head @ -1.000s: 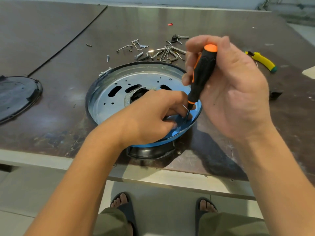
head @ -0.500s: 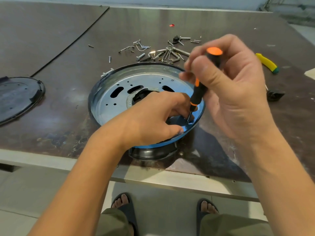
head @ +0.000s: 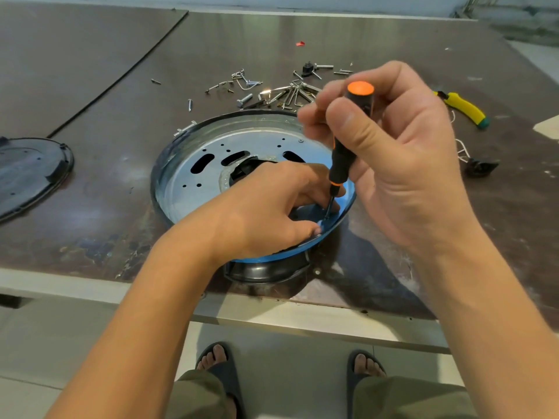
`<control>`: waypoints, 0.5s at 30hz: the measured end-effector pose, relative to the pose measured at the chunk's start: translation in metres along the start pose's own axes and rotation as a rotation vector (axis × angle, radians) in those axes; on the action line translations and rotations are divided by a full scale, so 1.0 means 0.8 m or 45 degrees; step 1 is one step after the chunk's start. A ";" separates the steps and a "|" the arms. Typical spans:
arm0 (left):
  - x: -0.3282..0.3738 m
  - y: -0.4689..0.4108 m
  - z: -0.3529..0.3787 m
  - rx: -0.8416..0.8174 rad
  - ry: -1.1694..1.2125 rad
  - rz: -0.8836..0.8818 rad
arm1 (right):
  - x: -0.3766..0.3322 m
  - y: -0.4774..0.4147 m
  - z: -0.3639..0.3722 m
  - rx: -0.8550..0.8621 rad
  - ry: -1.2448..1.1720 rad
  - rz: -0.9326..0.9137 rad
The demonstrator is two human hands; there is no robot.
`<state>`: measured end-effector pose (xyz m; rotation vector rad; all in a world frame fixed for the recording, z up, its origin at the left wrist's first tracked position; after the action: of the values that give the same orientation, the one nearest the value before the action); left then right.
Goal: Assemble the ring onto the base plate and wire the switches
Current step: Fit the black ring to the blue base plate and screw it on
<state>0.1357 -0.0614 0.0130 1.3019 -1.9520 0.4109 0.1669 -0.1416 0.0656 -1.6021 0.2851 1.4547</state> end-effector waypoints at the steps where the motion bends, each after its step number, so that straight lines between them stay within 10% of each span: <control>1: 0.000 0.000 0.000 0.006 0.010 0.004 | 0.000 -0.001 -0.001 0.008 0.000 -0.008; 15: -0.002 0.001 0.000 -0.005 0.055 -0.010 | 0.001 0.001 -0.008 0.034 -0.114 -0.022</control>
<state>0.1353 -0.0601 0.0116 1.2877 -1.9105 0.4272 0.1709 -0.1462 0.0641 -1.5101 0.2379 1.4990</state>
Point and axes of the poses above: each hand's wrist, its own y-axis away from the middle knuckle, its own z-axis out of the palm, x = y × z, the point moved 9 cm from there along -y, towards the middle knuckle, and after that the axes turned 10 degrees about -x, right-handed, at the moved point
